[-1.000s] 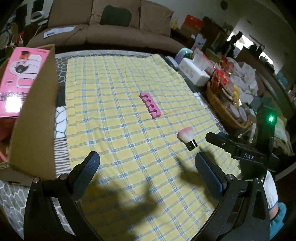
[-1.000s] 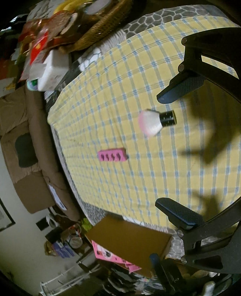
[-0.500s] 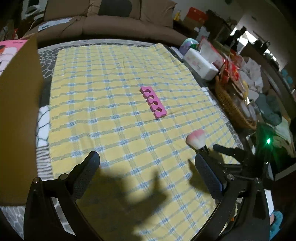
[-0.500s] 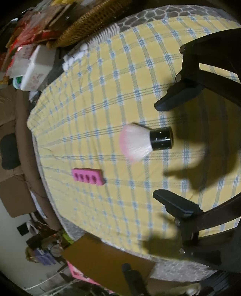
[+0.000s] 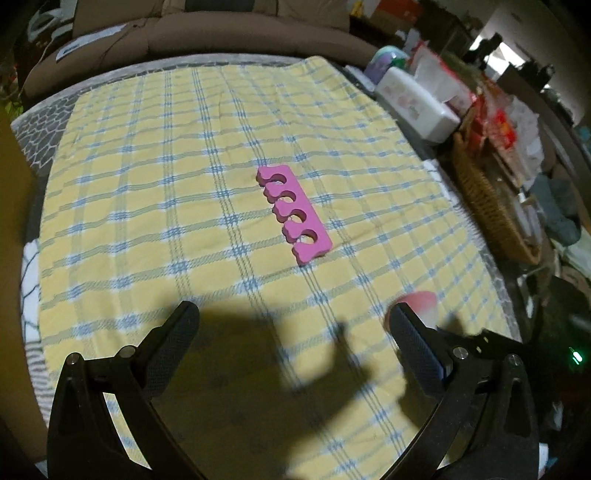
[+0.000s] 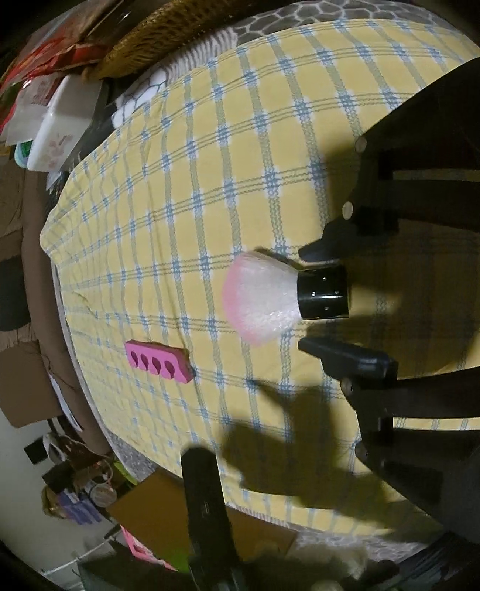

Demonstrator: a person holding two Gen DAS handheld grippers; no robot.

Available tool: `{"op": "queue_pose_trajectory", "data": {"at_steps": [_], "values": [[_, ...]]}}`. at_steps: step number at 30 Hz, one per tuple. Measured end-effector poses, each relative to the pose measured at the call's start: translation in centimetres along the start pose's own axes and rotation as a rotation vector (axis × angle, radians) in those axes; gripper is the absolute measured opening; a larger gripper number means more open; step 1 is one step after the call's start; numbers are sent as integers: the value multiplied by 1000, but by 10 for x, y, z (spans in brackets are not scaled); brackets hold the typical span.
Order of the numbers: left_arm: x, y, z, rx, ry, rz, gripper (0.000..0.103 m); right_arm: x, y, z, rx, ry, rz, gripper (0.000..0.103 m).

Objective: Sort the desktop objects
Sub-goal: 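Close the right gripper on the brush handle while the left gripper grasps the toe separator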

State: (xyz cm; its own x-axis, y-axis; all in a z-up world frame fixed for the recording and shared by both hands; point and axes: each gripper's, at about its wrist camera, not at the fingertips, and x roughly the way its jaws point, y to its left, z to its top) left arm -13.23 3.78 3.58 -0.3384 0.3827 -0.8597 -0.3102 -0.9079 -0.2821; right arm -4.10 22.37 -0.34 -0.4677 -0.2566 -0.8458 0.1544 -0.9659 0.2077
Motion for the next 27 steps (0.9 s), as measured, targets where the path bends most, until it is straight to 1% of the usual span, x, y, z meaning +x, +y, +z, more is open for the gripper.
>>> {"op": "queue_pose_trajectory", "data": {"at_steps": [3, 6, 8, 9, 11, 13, 15, 16, 17, 18, 19, 20, 21, 22, 23, 25, 27], "values": [[15, -2, 8, -2, 4, 24, 102, 0, 4, 0, -31, 5, -11, 26], [27, -1, 17, -16, -4, 50, 98, 1, 8, 0, -51, 12, -34, 26], [35, 0, 22, -23, 0, 67, 96, -1, 7, 0, -55, 6, -33, 26], [41, 0, 24, -25, 7, 77, 96, -2, 5, 0, -50, 3, -23, 26], [50, -1, 29, -24, 15, 90, 91, -1, -2, -2, -14, 8, -1, 26], [57, -4, 33, -21, 13, 103, 91, -1, -7, -1, 9, 11, 22, 26], [62, -7, 37, -9, 11, 120, 90, -2, -7, 0, 6, 11, 25, 26], [63, -9, 39, 0, 7, 132, 88, -2, -5, 0, 4, 12, 28, 26], [64, -11, 40, 15, -4, 146, 78, -2, -4, 0, 4, 14, 32, 26], [65, -13, 42, 35, -19, 170, 71, -2, -4, 1, 2, 15, 33, 26], [65, -15, 42, 50, -24, 190, 61, -2, -3, 1, 0, 17, 33, 26], [66, -15, 42, 65, -27, 201, 55, -2, -3, 1, 1, 18, 34, 26], [66, -15, 43, 71, -29, 205, 49, -1, -4, 1, 5, 18, 36, 26], [65, -14, 43, 74, -31, 211, 35, -2, -6, 1, 11, 16, 38, 26], [62, -11, 43, 72, -33, 209, 29, -3, -8, 2, 20, 11, 36, 26], [56, -3, 42, 43, -33, 163, 29, -5, -11, 1, 32, 5, 36, 26], [47, 2, 40, 30, -44, 147, 29, -7, -12, 1, 39, -4, 40, 26]]}}
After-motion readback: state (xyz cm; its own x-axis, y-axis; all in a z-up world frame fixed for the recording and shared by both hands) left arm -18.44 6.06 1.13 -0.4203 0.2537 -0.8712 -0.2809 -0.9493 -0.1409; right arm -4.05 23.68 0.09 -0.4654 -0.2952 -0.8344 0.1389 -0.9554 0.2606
